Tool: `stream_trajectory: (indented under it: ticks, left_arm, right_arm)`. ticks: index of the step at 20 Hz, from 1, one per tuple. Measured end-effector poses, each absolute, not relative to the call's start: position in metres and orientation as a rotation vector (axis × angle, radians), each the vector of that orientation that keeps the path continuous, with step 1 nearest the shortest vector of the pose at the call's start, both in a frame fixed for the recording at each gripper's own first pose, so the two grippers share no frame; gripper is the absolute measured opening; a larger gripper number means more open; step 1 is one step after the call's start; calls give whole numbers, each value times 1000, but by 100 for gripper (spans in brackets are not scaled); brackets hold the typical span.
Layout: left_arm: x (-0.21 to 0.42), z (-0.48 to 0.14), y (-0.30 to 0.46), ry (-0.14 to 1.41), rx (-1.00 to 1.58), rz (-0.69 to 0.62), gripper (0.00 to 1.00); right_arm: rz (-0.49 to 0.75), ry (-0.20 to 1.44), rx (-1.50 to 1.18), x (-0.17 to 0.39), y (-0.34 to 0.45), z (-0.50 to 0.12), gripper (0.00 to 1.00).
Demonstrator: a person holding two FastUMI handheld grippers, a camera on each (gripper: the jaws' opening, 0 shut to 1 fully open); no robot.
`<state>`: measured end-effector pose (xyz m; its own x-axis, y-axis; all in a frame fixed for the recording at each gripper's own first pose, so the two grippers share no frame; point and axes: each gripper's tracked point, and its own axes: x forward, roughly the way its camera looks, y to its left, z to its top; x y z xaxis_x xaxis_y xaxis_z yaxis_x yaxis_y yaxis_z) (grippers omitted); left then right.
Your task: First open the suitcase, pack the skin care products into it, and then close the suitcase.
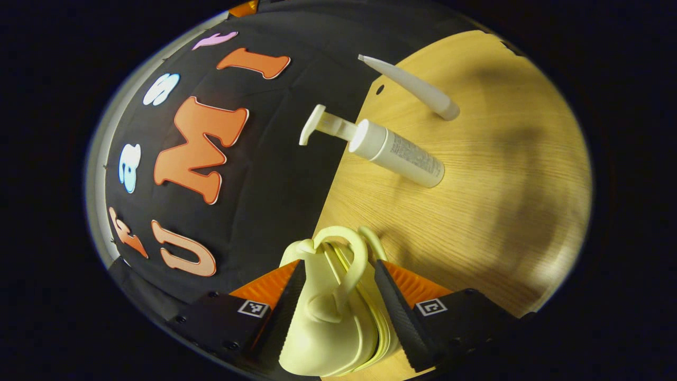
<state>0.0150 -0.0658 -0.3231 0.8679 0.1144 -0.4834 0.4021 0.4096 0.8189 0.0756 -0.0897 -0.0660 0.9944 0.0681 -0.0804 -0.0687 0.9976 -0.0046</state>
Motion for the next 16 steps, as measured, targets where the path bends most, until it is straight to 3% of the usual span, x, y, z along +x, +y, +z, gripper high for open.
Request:
stream_trajectory:
  ticks: [2, 5, 7, 16]
  left_arm:
    - [18, -324, -66, 511, 1178, -184, 84]
    - [25, -334, -70, 538, 1228, -212, 53]
    - [23, -331, -72, 532, 1233, -203, 24]
    - [31, -252, -48, 489, 951, -106, 24]
  right_arm:
    - [64, 84, -5, 75, -91, -67, 96]
    - [55, 84, -4, 75, -92, -67, 96]
    - [49, 84, -4, 75, -93, -66, 96]
    - [56, 97, -2, 82, -76, -66, 96]
